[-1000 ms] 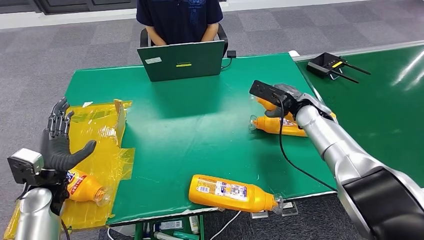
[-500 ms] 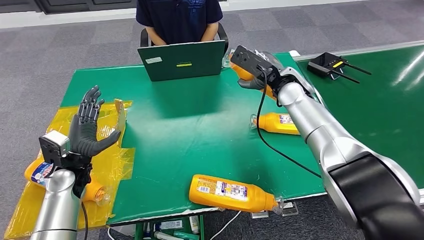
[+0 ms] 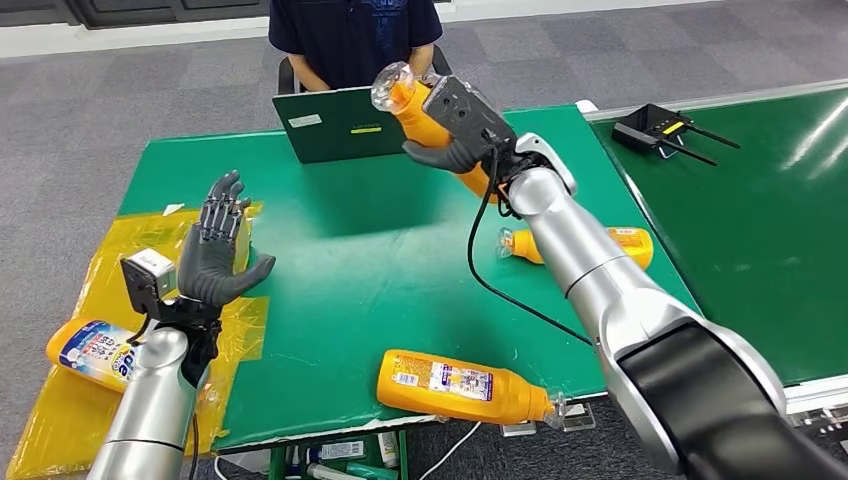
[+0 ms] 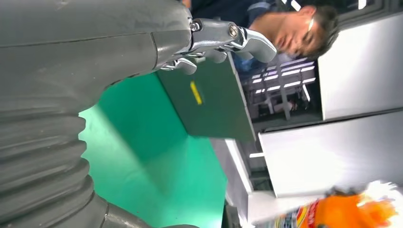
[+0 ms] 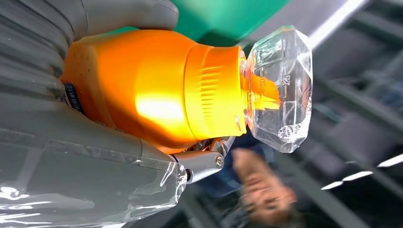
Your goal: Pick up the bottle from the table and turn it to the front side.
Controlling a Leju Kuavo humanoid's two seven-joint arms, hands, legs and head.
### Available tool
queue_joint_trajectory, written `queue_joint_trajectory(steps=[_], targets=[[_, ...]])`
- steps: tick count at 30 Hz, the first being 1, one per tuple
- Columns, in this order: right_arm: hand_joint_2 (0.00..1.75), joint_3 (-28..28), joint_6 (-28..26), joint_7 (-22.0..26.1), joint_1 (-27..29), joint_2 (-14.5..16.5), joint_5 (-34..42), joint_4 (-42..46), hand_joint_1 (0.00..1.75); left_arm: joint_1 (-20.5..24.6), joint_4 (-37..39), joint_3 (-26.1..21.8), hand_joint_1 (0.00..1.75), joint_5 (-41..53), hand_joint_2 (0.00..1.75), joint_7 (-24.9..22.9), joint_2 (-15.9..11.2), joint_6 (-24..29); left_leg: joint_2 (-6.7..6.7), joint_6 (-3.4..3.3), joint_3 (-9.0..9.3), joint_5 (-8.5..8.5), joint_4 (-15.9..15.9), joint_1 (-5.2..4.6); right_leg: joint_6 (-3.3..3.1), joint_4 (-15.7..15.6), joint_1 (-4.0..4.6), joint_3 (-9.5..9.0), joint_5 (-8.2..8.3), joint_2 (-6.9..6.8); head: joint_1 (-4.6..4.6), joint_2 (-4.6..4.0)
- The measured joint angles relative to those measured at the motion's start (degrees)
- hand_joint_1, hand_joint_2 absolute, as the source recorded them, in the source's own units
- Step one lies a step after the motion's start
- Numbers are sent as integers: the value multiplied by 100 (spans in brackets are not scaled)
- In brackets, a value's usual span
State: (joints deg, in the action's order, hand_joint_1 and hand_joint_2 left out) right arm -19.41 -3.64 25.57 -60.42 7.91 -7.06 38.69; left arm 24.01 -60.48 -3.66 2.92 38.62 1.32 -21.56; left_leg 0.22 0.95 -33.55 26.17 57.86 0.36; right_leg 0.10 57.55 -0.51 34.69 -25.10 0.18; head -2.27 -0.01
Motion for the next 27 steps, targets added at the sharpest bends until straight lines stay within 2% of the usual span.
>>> queue_joint_trajectory(steps=[7,13,19,27], targets=[[175,9,-66,124,415,239,235,696,175,265,825,172,0,-26,175,131,218,-25,-6,0,-3,0,0,0,0,0,0,0,0,-5,0,1],[175,49,10,28,494,351,323,1135,175,522,1542,257,0,-45,175,153,511,77,-7,0,-3,-1,1,-1,1,0,-4,0,1,-7,0,1],[175,57,157,-33,449,510,370,1216,175,942,2322,361,0,-127,175,153,891,-170,-8,-1,-4,-1,2,-1,2,0,-4,-1,2,-7,0,1],[175,57,246,12,438,597,405,1216,175,1364,2990,467,0,-193,175,153,1250,-573,-9,-1,-6,-1,2,-1,2,0,-2,0,2,-8,0,-1]])
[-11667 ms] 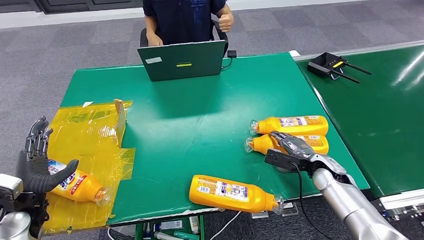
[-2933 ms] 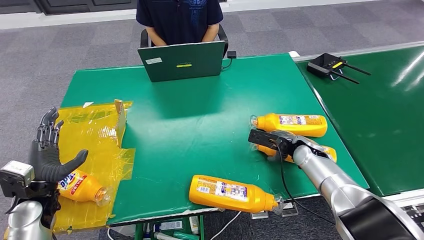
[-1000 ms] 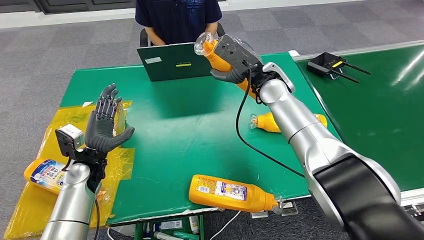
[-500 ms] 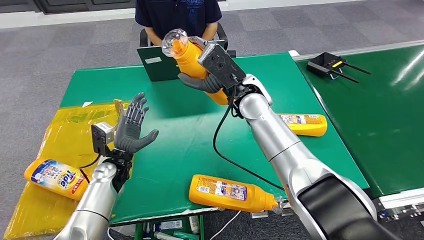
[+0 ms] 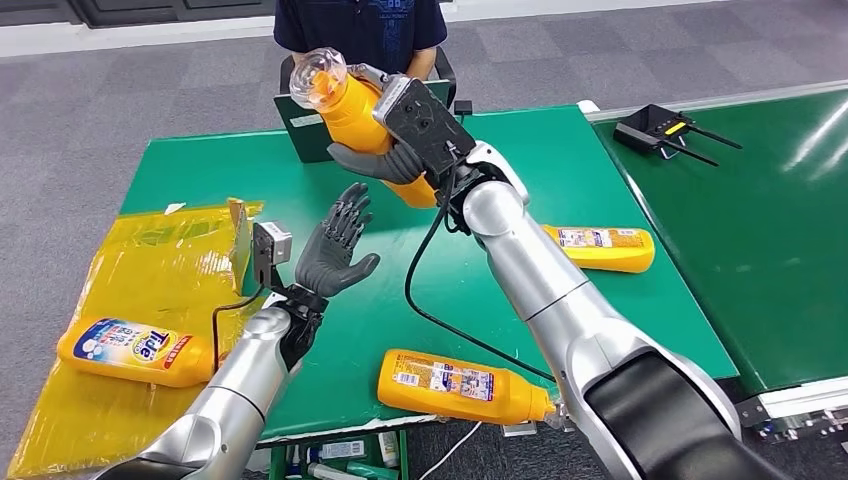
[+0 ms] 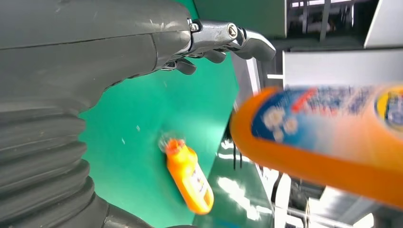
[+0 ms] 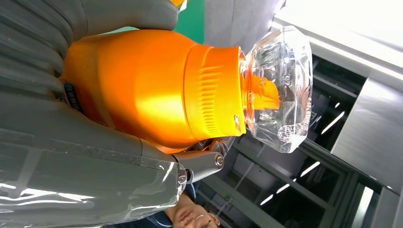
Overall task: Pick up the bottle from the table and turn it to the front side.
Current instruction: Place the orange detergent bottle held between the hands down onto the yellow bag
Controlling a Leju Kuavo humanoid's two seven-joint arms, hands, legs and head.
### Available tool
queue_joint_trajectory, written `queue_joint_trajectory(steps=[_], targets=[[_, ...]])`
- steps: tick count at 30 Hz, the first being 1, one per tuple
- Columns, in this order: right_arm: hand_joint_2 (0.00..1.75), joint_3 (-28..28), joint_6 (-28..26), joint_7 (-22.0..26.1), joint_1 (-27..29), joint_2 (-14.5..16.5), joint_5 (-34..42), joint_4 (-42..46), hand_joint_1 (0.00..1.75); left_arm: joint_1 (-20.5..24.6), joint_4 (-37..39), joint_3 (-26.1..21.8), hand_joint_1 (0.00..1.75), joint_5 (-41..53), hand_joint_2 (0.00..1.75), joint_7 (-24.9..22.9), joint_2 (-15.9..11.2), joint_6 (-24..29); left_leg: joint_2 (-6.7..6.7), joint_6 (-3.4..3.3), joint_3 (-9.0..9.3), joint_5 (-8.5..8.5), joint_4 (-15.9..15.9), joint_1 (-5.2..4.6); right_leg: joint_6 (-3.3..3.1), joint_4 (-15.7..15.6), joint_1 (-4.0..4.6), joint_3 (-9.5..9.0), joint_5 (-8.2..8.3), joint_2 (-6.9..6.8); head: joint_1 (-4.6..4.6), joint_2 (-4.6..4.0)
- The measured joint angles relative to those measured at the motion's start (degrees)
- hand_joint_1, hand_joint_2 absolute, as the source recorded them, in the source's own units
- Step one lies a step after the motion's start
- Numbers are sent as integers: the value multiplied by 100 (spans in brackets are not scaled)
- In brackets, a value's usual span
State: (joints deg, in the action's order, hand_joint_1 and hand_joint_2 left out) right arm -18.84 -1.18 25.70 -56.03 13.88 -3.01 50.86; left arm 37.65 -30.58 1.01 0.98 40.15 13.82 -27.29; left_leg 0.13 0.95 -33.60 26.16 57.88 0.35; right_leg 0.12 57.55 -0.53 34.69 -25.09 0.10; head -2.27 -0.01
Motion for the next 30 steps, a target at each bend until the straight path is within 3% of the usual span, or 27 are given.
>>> queue_joint_trajectory(steps=[15,22,30], targets=[[175,68,70,66,0,3,85,-2,175,291,298,95,0,-283,175,3,320,-291,0,0,0,0,0,0,0,0,-2,1,0,1,1,1],[175,411,117,223,112,-15,286,26,175,338,285,96,0,-707,175,-2,516,-478,-1,0,0,0,1,0,0,-1,-3,1,0,1,1,1],[175,805,199,256,382,-21,390,167,175,301,-85,141,0,-998,175,-4,652,-293,1,0,0,0,1,0,0,-1,-1,2,0,2,2,1]])
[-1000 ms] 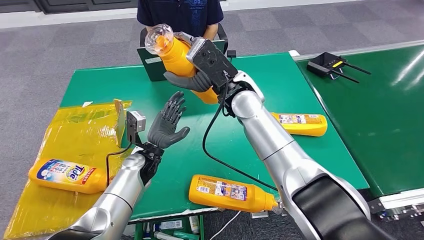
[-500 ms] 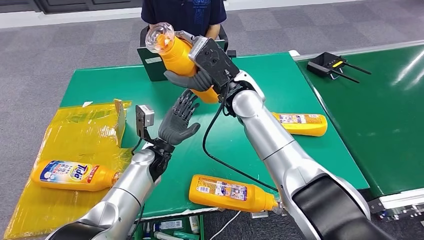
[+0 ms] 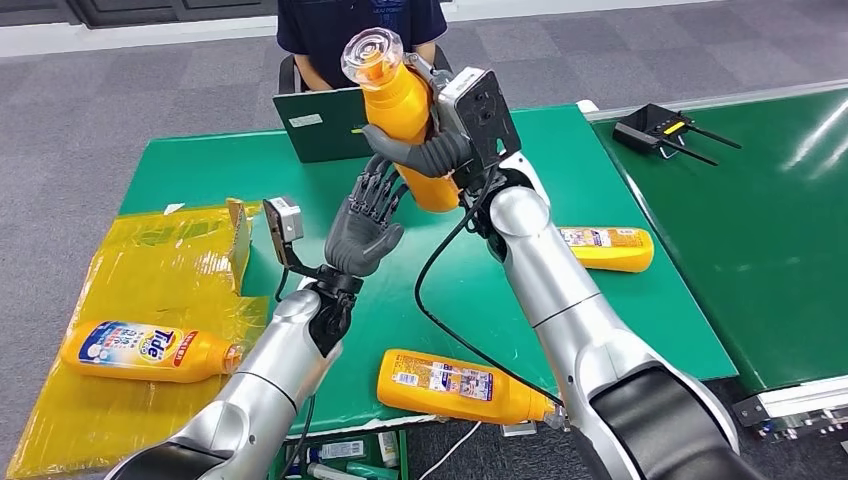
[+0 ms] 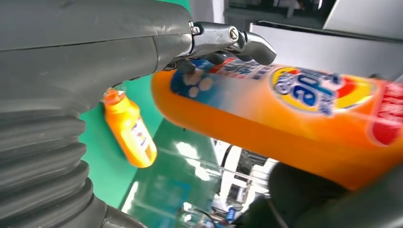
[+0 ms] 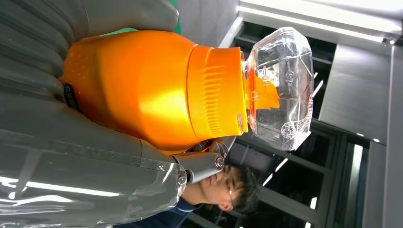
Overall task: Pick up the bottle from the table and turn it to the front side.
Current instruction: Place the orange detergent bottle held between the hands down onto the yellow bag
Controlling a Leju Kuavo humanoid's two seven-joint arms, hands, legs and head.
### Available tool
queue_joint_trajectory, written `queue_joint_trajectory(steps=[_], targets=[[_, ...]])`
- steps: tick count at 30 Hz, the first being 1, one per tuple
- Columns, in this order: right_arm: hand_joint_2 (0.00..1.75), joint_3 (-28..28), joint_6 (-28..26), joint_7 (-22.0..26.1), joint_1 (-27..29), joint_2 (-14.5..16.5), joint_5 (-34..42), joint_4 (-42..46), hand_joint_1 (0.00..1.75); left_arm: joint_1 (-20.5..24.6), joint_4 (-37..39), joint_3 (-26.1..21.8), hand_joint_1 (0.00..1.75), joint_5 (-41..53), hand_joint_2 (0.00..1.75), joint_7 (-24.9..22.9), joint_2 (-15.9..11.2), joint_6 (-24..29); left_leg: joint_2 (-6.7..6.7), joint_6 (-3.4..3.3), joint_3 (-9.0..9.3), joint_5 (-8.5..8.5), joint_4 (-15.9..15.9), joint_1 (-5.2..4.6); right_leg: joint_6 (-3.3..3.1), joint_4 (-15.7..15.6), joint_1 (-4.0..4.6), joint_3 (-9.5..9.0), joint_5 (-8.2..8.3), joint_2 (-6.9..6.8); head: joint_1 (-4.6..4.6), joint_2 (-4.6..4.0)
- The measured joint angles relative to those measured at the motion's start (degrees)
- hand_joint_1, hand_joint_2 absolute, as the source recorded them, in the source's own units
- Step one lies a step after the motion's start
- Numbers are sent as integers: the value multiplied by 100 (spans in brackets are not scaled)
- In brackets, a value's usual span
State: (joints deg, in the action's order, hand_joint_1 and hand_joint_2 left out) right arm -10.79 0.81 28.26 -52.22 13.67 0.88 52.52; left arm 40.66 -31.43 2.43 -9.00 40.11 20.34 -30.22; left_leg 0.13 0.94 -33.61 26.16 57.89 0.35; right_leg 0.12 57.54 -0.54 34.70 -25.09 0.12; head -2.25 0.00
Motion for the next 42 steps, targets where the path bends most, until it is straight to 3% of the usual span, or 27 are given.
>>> queue_joint_trajectory(steps=[8,25,29,42], targets=[[175,188,33,15,166,10,67,20,175,-15,-318,482,0,-689,175,2,36,270,-1,0,0,0,0,0,0,0,0,0,0,0,0,0],[175,337,121,96,200,45,20,13,175,-10,-456,866,0,-736,175,10,36,694,-1,0,-1,0,0,0,0,0,-1,0,0,0,0,0],[175,343,116,88,189,54,-77,-93,175,56,-230,1197,0,-727,175,27,32,1162,-1,0,-2,0,0,0,0,0,-1,-1,0,-1,0,0],[175,343,120,96,224,54,-160,-228,175,161,264,1244,0,-422,175,54,29,1294,-2,0,-5,0,0,0,0,1,-1,-1,0,-3,0,0]])
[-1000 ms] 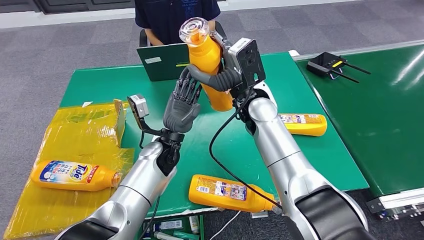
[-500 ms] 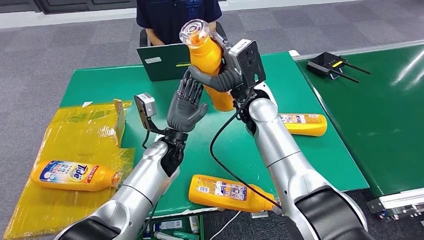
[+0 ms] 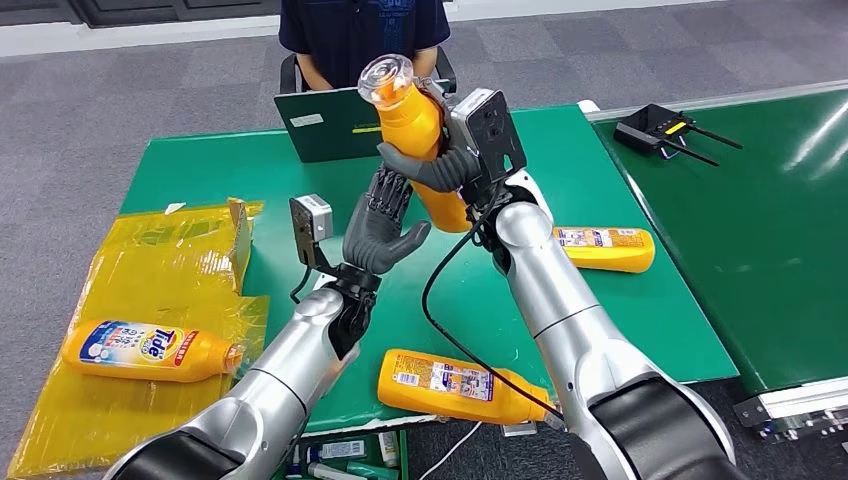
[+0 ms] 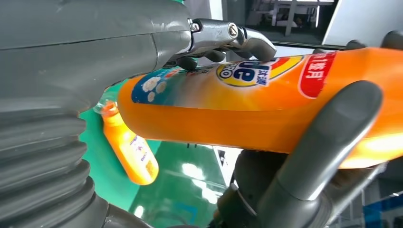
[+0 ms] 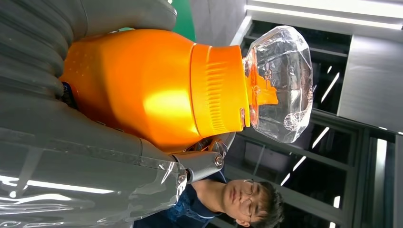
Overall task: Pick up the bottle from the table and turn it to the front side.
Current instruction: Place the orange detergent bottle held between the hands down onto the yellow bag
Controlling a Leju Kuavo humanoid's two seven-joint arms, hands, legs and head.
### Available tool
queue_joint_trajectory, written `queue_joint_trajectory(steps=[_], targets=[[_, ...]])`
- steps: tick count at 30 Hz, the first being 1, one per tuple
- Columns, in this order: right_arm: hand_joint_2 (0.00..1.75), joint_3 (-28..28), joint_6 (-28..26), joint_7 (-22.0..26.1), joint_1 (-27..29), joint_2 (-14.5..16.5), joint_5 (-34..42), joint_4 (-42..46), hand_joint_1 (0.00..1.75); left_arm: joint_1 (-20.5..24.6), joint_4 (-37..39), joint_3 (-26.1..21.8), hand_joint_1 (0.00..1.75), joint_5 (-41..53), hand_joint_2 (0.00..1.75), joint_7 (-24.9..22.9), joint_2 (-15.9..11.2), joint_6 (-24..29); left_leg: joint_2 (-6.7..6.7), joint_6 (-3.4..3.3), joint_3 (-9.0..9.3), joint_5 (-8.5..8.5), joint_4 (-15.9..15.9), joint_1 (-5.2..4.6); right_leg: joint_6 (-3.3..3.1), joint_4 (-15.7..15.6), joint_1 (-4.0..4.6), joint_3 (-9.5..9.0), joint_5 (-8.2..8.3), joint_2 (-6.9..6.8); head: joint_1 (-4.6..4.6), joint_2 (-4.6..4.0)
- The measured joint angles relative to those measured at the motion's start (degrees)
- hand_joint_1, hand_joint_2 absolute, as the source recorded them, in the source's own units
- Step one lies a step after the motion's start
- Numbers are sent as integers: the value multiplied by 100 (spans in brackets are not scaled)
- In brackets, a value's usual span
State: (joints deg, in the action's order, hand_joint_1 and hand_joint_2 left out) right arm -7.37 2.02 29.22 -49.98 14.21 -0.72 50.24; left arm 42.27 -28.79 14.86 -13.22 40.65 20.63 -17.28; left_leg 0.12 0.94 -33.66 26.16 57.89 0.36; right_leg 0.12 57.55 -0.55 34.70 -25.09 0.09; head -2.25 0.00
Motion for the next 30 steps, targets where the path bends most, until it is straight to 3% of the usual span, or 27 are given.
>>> queue_joint_trajectory(steps=[30], targets=[[175,-26,51,-85,-49,181,-32,-10,175,187,745,-2,0,392,175,-30,-40,527,-8,0,-3,0,0,0,0,1,1,0,0,-5,0,0]])
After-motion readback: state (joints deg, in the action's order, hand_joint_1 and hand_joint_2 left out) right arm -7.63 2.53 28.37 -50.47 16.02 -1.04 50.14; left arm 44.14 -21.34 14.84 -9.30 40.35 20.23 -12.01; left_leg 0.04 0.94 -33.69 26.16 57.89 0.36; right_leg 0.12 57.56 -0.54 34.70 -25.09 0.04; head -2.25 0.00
